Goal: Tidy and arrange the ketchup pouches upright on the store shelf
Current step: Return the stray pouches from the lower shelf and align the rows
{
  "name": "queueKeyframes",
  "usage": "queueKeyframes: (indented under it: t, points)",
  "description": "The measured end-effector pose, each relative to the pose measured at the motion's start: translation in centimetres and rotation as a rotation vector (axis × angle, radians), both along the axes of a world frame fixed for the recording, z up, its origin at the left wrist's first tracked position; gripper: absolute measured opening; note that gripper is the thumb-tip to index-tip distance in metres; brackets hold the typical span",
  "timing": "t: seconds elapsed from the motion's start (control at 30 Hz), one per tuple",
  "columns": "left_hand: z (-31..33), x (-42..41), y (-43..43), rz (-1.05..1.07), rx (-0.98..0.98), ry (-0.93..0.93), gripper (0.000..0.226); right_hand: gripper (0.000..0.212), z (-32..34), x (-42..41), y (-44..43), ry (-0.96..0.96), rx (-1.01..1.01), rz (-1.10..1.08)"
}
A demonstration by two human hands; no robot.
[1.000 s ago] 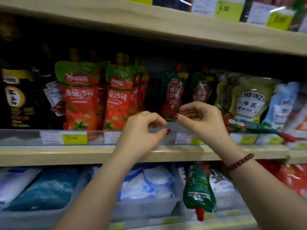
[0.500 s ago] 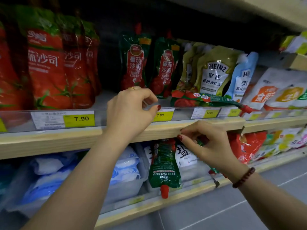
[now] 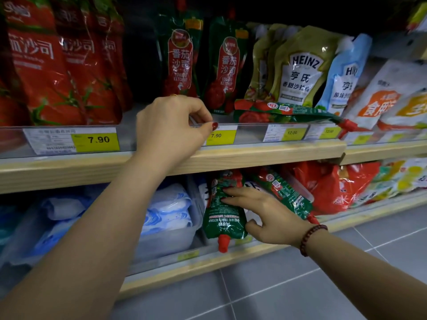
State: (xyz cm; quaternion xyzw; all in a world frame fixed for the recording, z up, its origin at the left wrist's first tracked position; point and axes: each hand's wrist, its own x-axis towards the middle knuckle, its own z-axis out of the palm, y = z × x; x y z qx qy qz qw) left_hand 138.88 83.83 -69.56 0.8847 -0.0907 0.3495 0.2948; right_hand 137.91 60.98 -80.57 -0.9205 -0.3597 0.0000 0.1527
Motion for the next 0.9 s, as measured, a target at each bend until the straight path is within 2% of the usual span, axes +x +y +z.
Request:
queueKeyframes:
  t: [0.07,0.13,0.27,0.37,0.53,0.67,0.77,0.83,0.9]
  points:
    - [0.1,-0.1,0.0,-0.009,-0.009,0.017,0.01,0.072,0.0,-0.1,-0.4,0.053,-0.041,0.023]
    - [0.2,-0.2,0.0,-0.019,-0.022,0.031,0.01,0.075,-0.3,-0.1,-0.6,0.012,-0.125,0.058]
    - [0.3,-0.6,0.0,-0.063,-0.064,0.06,0.009,0.061,-0.5,-0.4,0.0,-0.214,-0.161,0.102]
    - [0.6,-0.9,0.1,-0.118,-0.139,0.066,0.007,0.061,-0.6,-0.5,0.4,-0.405,-0.15,0.173]
    - [1.5,-1.6,0.3,-0.195,-0.324,0.08,0.008,0.033,1.1,-0.6,1.1,-0.637,-0.01,0.283]
    - [2.2,-2.1,0.5,-0.257,-0.484,0.121,0.006,0.021,3.5,-0.6,1.8,-0.713,0.176,0.2]
    - [2.6,-2.6,0.5,-0.303,-0.525,0.149,0.006,0.016,5.4,-1.0,2.1,-0.76,0.272,0.166]
    - [2.6,-2.7,0.7,-0.332,-0.533,0.162,0.007,0.018,6.5,-1.3,2.2,-0.746,0.34,0.13]
    - [2.7,-2.8,1.0,-0.366,-0.553,0.173,0.007,0.014,7.6,-1.6,2.4,-0.63,0.439,0.063]
